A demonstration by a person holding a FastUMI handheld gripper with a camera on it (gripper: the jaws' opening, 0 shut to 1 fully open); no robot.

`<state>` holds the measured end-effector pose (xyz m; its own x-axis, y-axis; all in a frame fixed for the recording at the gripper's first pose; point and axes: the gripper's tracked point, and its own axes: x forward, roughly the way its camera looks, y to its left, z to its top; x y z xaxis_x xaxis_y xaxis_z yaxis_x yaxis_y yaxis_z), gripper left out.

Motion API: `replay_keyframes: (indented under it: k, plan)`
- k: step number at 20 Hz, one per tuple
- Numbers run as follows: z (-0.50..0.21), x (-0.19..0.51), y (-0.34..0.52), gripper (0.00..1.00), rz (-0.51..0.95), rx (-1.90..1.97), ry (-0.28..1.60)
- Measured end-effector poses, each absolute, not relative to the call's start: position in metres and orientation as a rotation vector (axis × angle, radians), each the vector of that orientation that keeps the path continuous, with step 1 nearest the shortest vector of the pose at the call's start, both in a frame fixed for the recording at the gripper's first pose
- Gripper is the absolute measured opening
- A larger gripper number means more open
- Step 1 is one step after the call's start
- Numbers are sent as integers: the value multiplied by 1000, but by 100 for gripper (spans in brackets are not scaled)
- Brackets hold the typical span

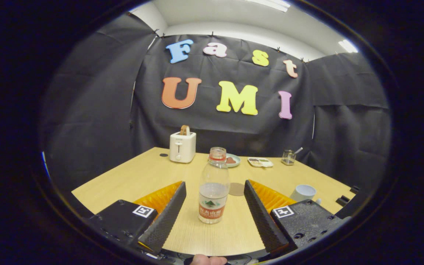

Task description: Take the bottle from table, then pour the juice into the cup, finally place the bottle on the coaster

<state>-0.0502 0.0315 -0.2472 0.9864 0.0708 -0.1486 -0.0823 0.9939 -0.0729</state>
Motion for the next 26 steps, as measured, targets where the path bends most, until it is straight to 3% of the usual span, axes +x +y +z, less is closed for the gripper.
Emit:
replay_keyframes:
  k: [7,18,23,24,26]
  plan:
    - [-314,-20,27,100,79,-106,238]
    - [-328,31,40,100,127,-116,227]
    - [-318,33,38,93,133,-141,191]
    - [-319,33,37,84,138,-133,192]
    - [-305,31,29,82,123,-120,177]
